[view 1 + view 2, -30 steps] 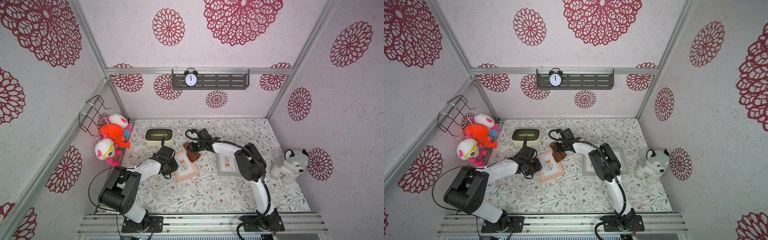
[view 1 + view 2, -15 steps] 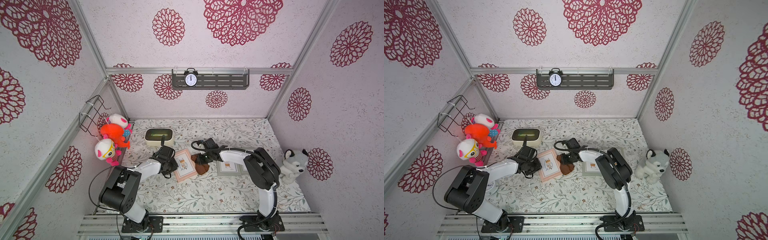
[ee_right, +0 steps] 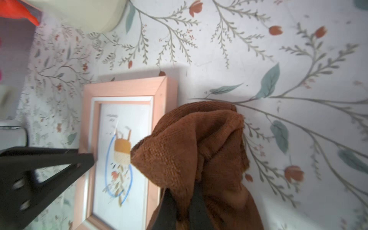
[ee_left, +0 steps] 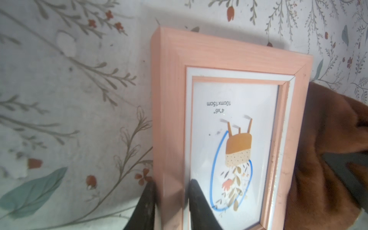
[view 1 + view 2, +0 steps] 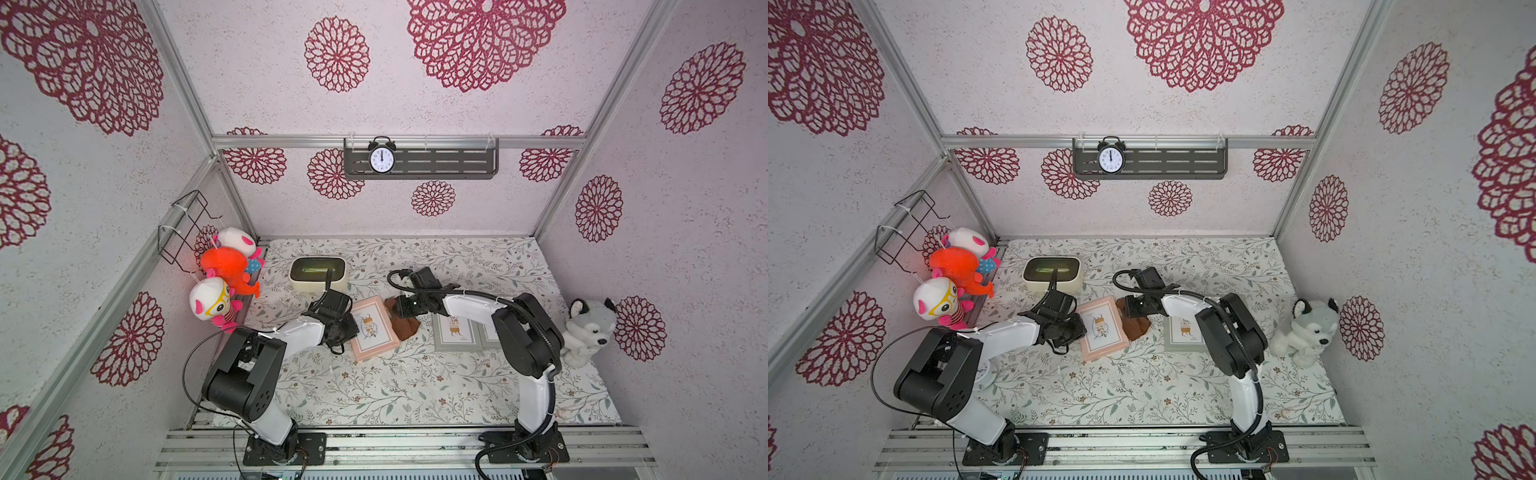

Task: Wipe the picture frame with a cloth
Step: Wipe the dirt from the picture frame.

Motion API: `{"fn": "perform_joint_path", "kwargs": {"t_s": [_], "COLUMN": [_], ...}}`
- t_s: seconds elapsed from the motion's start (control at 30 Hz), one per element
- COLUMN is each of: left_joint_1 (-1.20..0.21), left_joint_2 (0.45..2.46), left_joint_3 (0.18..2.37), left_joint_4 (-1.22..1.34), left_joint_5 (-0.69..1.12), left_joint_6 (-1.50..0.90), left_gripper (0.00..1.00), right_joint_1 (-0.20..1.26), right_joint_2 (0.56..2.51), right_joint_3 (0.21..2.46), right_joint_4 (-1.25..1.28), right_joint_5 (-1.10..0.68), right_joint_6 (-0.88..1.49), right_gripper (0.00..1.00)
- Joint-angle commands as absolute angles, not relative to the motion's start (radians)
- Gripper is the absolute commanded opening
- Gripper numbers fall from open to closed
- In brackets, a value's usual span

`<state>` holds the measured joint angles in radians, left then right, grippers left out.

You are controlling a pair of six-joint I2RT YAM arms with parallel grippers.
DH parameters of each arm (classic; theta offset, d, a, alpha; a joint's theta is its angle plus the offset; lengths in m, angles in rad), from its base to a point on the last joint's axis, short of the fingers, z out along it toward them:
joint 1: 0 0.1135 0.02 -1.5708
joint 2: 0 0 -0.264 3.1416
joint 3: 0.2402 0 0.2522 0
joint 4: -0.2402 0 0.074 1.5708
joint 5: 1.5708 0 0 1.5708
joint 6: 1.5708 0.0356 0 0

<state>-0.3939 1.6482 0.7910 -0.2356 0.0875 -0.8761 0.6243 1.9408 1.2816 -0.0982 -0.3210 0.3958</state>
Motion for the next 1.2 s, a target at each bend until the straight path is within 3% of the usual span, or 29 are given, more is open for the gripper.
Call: {"fn": "perform_joint_path", "kwargs": {"t_s": [0.0, 0.2, 0.47, 0.6, 0.87, 1.03, 1.17], "left_joint_1": [-0.427, -0.448, -0.46, -0.461, -0.461, -0.46, -0.46], "left_joint_2": [1.742, 1.763, 1.776, 1.787, 1.802, 1.809, 1.817], "left_joint_3": [0.751, 0.762, 0.745, 0.741, 0.729, 0.723, 0.721], "left_joint_4": [-0.296, -0.284, -0.246, -0.232, -0.207, -0.201, -0.195], "left_joint_5": [0.112, 0.13, 0.152, 0.153, 0.158, 0.16, 0.164], "left_joint_6": [-0.84, -0.814, -0.801, -0.802, -0.803, -0.802, -0.789], "left_gripper": [0.12, 0.12, 0.12, 0.11, 0.11, 0.11, 0.1], "right_joint_1": [0.629, 0.635, 0.574, 0.593, 0.626, 0.528, 0.564], "right_joint_2": [1.887, 1.983, 2.192, 2.24, 2.077, 2.139, 2.227], "right_joint_3": [1.251, 1.275, 1.508, 1.576, 1.277, 1.404, 1.552], "right_joint_4": [-0.013, -0.054, -0.176, -0.223, -0.106, -0.091, -0.07], "right_joint_5": [-0.411, -0.343, -0.204, -0.262, -0.328, -0.328, -0.371], "right_joint_6": [0.427, 0.446, 0.477, 0.439, 0.462, 0.523, 0.572], "right_gripper": [0.0, 0.0, 0.0, 0.0, 0.0, 0.0, 0.0]}}
